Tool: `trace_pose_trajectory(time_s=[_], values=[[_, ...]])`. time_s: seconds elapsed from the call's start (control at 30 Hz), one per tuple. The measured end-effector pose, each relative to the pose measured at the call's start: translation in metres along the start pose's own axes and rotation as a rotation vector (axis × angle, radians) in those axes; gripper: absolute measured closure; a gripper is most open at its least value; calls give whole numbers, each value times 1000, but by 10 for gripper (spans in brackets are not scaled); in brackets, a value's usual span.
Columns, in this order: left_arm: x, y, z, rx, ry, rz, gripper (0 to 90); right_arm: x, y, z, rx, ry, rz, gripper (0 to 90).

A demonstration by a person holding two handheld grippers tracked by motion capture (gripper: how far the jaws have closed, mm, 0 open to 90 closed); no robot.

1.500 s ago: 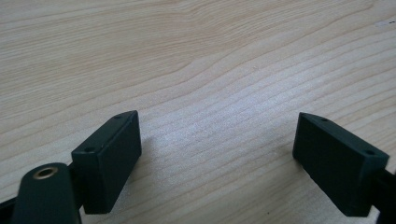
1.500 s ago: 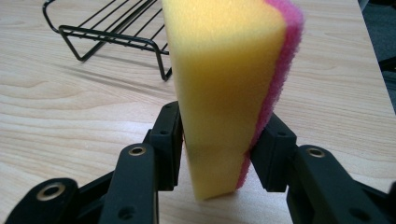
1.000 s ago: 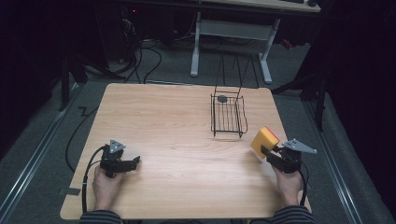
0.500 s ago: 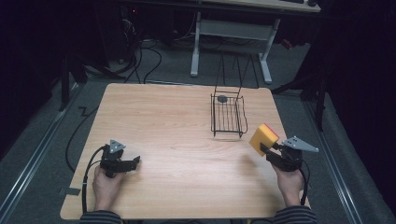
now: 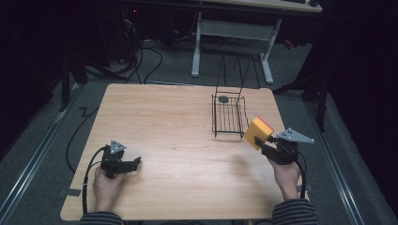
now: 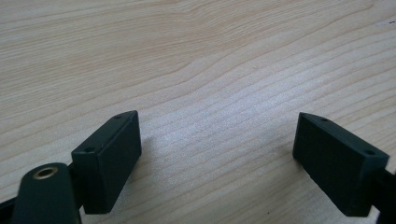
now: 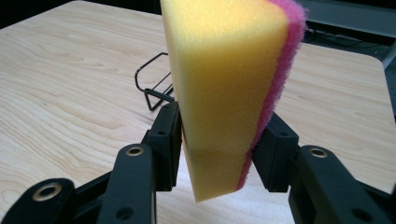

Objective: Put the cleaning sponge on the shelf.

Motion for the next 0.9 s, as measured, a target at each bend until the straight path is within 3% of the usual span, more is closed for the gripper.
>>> trace_pose_trajectory(time_s=[0.47,0.9], values=[[0,0,0,0,0,-1,158,-24,5,-27,7,0,-9,572],[0,0,0,0,0,-1,158,-61,7,-41,-9,32,-7,573]])
Point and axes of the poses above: each handheld gripper's, and its own axes: x roughly backward along the jaws, z roughly out of its underside, y roughly to its left, the point moved 4 cm from there along -x, roughly forward along the jaws, and after that the axes turned 1 degree about -z, right-handed, at the moved point
